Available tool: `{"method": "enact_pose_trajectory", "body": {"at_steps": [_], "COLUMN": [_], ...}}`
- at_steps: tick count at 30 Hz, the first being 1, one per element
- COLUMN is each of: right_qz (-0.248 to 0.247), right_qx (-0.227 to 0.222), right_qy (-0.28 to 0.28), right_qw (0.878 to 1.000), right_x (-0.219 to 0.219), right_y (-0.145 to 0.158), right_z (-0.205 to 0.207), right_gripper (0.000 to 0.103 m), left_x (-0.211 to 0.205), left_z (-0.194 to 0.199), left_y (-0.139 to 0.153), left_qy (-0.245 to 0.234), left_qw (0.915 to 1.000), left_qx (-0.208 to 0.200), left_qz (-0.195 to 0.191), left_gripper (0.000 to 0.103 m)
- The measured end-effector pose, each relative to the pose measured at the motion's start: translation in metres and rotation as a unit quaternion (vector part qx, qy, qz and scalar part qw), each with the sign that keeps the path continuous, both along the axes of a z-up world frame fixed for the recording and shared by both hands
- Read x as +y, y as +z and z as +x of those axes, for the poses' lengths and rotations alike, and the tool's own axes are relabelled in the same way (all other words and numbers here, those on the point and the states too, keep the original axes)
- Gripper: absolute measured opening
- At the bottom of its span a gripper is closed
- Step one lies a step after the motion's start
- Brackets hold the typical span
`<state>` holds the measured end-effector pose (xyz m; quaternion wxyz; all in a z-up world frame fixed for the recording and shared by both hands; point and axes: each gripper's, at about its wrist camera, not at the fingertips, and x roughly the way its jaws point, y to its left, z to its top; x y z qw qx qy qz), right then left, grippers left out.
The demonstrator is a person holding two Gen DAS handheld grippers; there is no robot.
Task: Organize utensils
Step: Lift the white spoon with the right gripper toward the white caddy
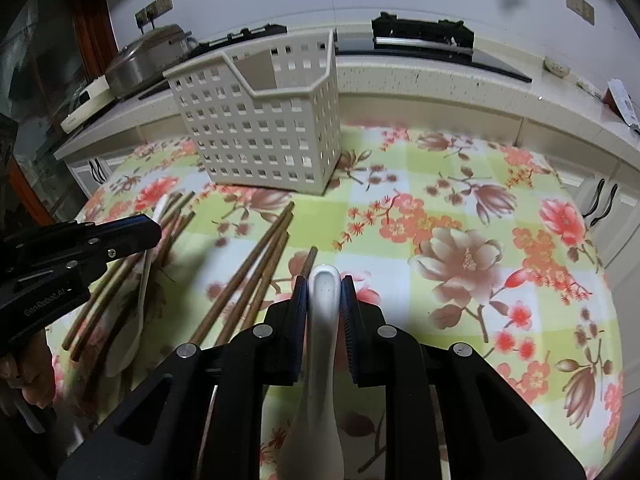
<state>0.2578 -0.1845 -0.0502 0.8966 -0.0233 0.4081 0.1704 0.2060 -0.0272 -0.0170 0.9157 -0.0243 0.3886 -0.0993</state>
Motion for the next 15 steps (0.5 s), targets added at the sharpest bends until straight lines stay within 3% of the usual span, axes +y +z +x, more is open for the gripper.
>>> {"method": "enact_pose_trajectory", "body": {"at_steps": [15], "right_qz": [0.006], "right_qx": [-0.039], "right_qy": [-0.001], "right_qw": [0.999], "right_x": [-0.006], "right_y": [0.034], "right_z": [-0.026], "right_gripper": [0.019], "left_x": [0.01], "left_z": [-0.036], "left_y": [0.036], "left_qy": [0.017], "left_qw": [0.998], "left_qx": [-0.06], "left_qz": [-0.007], "left_gripper": [0.011]}}
